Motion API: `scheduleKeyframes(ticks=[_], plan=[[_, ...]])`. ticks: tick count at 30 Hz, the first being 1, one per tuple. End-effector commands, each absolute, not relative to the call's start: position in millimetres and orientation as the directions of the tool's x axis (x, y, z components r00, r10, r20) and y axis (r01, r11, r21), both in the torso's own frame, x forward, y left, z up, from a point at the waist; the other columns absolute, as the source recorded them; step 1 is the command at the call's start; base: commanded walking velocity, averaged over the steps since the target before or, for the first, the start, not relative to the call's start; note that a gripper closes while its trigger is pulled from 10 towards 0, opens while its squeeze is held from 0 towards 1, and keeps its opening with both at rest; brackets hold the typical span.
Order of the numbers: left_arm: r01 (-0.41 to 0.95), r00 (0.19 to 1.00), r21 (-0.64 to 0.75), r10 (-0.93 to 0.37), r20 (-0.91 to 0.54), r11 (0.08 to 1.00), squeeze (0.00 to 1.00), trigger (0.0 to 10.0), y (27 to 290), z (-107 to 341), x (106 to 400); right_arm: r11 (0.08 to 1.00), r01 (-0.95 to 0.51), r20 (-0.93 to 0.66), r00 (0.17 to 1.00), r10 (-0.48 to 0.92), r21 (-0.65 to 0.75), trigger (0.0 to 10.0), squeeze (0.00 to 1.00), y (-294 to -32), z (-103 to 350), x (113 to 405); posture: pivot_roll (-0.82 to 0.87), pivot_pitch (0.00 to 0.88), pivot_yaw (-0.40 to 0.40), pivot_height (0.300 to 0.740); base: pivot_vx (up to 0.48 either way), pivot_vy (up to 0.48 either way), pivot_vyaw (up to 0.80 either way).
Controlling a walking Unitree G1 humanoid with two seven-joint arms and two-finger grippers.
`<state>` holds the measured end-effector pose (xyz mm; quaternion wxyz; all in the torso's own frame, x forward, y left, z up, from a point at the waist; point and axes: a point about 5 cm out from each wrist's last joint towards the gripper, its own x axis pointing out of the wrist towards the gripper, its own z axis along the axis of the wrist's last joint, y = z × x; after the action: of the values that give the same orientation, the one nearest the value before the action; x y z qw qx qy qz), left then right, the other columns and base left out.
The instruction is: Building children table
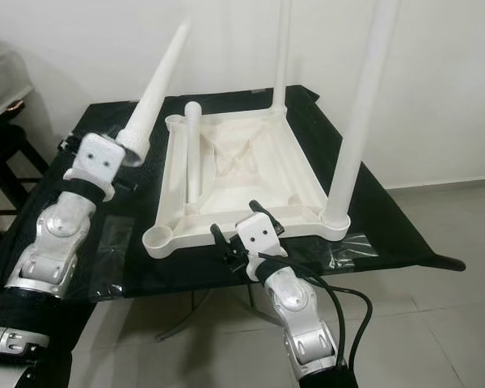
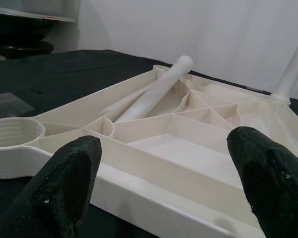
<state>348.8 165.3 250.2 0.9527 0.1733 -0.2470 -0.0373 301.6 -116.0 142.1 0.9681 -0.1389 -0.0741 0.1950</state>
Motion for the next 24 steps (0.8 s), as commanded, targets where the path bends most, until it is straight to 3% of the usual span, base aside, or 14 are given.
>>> scheduleKeyframes(ticks=[1, 2, 4, 5, 6, 7, 10, 12, 19, 24], plan=[[0.025, 0.857, 0.243, -0.146, 0.495, 0.97, 0.0, 10.0, 169.6, 260.5, 346.5, 0.89, -0.363, 0.083, 0.914, 0.398, -0.277, 10.0, 0.0, -115.3, 140.2, 300.7, -0.11, 0.029, 0.057, 0.74, 0.0, 0.0, 0.0], [0.089, 0.854, 0.161, -0.158, 0.495, 0.983, 0.0, 10.0, 168.8, 261.5, 345.6, 0.892, -0.362, 0.086, 0.914, 0.397, -0.27, 10.0, 0.0, -115.5, 140.8, 300.9, -0.12, 0.029, 0.058, 0.74, 0.0, 0.0, 0.0], [0.089, 0.854, 0.161, -0.158, 0.495, 0.983, 0.0, 10.0, 168.8, 261.5, 345.6, 0.892, -0.362, 0.086, 0.914, 0.397, -0.27, 10.0, 0.0, -115.5, 140.8, 300.9, -0.12, 0.029, 0.058, 0.74, 0.0, 0.0, 0.0], [0.166, 0.85, 0.077, -0.182, 0.494, 0.983, 0.0, 10.0, 166.9, 261.8, 344.7, 0.894, -0.362, 0.089, 0.914, 0.396, -0.263, 10.0, 0.0, -115.6, 141.5, 301.2, -0.12, 0.029, 0.058, 0.74, 0.0, 0.0, 0.0], [0.166, 0.85, 0.077, -0.182, 0.494, 0.983, 0.0, 10.0, 166.9, 261.8, 344.7, 0.894, -0.362, 0.089, 0.914, 0.396, -0.263, 10.0, 0.0, -115.6, 141.5, 301.2, -0.12, 0.029, 0.058, 0.74, 0.0, 0.0, 0.0], [0.261, 0.839, 0.003, -0.228, 0.494, 0.965, 0.0, 10.0, 164.0, 260.6, 342.7, 0.902, -0.36, 0.097, 0.915, 0.391, -0.239, 10.0, 0.0, -116.6, 142.6, 301.5, -0.11, 0.026, 0.061, 0.74, 0.0, 0.0, 0.0], [0.335, 0.828, -0.052, -0.268, 0.493, 0.941, 0.0, 10.0, 161.9, 258.3, 340.7, 0.912, -0.355, 0.106, 0.918, 0.381, -0.204, 10.0, 0.0, -118.5, 143.9, 302.2, -0.11, 0.026, 0.061, 0.74, 0.0, 0.0, 0.0], [0.443, 0.799, -0.147, -0.316, 0.512, 0.884, 0.0, 10.0, 162.3, 256.1, 335.6, 0.94, -0.328, 0.131, 0.932, 0.339, -0.098, 10.0, 0.0, -125.0, 148.4, 306.1, -0.1, 0.028, 0.062, 0.74, 0.0, 0.0, 0.0], [0.525, 0.772, -0.244, -0.336, 0.54, 0.815, 0.0, 10.0, 166.4, 251.9, 330.0, 0.947, -0.321, 0.158, 0.936, 0.314, 0.014, 10.0, 0.0, -128.1, 153.6, 309.5, -0.09, 0.033, 0.057, 0.74, 0.0, 0.0, 0.0], [0.582, 0.767, -0.402, -0.314, 0.56, 0.707, 0.0, 10.0, 178.0, 234.9, 322.8, 0.908, -0.396, 0.203, 0.909, 0.365, 0.137, 10.0, 0.0, -117.5, 160.3, 305.4, -0.1, 0.04, 0.054, 0.74, 0.0, 0.0, 0.0]])
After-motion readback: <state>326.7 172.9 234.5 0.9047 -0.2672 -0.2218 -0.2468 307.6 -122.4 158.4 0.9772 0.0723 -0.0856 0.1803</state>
